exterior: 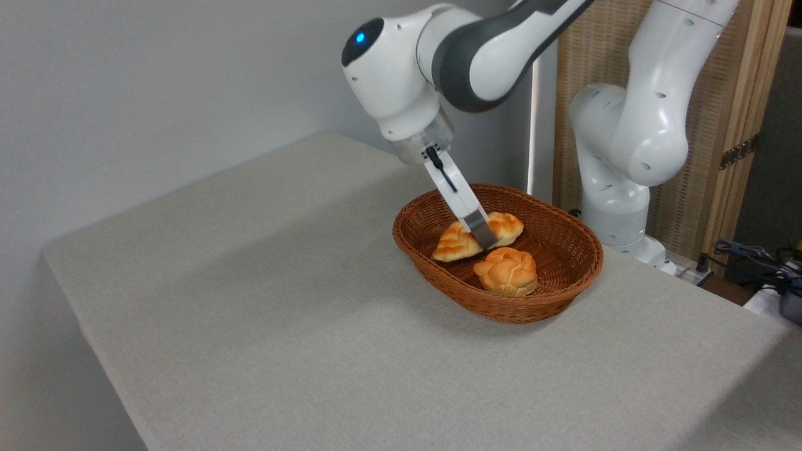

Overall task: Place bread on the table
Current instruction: 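Lift the braided roll out of the basket and lower it onto the table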

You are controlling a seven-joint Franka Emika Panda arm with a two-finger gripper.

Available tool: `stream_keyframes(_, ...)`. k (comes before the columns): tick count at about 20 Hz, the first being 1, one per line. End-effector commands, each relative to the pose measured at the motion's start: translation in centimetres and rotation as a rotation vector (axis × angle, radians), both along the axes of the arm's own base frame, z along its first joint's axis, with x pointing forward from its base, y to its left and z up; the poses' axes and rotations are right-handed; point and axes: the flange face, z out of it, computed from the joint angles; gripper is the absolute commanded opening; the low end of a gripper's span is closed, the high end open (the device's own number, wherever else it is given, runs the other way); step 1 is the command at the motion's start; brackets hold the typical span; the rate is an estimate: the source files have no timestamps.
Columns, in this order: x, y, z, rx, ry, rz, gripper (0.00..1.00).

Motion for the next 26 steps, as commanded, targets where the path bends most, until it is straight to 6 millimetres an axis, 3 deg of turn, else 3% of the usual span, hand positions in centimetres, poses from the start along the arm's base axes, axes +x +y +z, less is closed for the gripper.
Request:
stream_keyframes(1,0.6,-0.3,3.2,-0.003,-0.003,-0.009,0.44)
stream_keyframes(4,1.7,0.1,5.7,-0.022,-0.042,0.006,0.45)
stream_keyframes(6,3.3,0.8,8.6,-0.058,-0.110,0.032,0.47)
stream_keyframes(10,9.4,1.1,14.3,-0.063,-0.237,0.082,0.49)
stream_keyframes(13,13.1,1.8,16.4,-0.074,-0.344,0.124,0.54)
stream_keyframes(16,17.7,0.1,15.6,-0.022,-0.365,0.129,0.59)
stream_keyframes(18,19.8,-1.3,13.3,0.024,-0.341,0.146,0.60)
stream_keyframes(19,21.4,-2.3,12.1,0.057,-0.336,0.169,0.68)
stream_keyframes(22,23.3,-4.4,9.9,0.095,-0.342,0.148,1.00)
stream_keyframes(26,23.8,-7.5,8.0,0.068,-0.358,0.109,1.00)
